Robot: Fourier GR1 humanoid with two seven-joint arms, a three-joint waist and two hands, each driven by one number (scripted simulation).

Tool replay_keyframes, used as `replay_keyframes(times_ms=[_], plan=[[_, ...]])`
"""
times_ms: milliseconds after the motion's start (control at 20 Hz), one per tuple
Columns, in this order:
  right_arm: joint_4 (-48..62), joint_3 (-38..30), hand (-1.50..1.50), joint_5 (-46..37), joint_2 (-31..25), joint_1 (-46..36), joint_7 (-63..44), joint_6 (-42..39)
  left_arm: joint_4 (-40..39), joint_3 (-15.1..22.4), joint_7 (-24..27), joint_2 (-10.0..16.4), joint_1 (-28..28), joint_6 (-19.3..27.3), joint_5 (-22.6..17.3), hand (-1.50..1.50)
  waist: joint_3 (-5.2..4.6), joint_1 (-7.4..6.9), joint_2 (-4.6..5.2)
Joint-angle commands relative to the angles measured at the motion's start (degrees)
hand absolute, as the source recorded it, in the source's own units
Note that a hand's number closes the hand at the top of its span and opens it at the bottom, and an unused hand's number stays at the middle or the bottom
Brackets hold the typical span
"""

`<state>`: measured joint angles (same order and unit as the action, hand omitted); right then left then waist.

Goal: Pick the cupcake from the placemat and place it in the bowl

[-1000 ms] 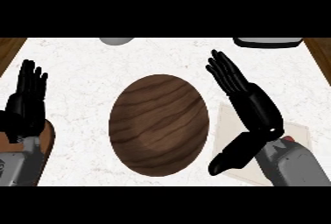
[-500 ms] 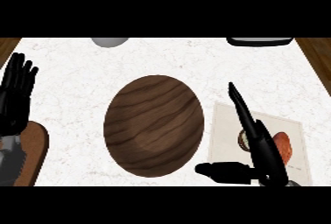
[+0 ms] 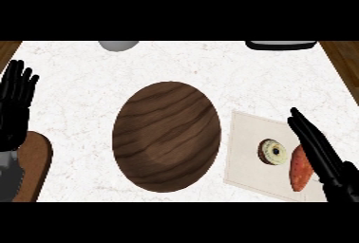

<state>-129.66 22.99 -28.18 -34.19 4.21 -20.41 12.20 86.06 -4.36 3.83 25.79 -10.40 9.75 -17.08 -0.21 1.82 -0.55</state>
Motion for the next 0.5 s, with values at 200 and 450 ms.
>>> replay_keyframes(times_ms=[200,450], plan=[[-12.45,-3.17,-1.5,5.31,-15.19,3.98,-20.03,-20.81,0.69,-0.26,-1.75,0.03,-0.81,-0.04,-0.17,0.0,-0.04,-0.58,0.28],[-12.07,-3.24,-1.5,11.25,-18.13,0.44,-25.94,-31.27,-0.93,-1.07,-1.34,0.29,-3.04,-0.94,0.02,0.0,0.08,-1.26,0.52]])
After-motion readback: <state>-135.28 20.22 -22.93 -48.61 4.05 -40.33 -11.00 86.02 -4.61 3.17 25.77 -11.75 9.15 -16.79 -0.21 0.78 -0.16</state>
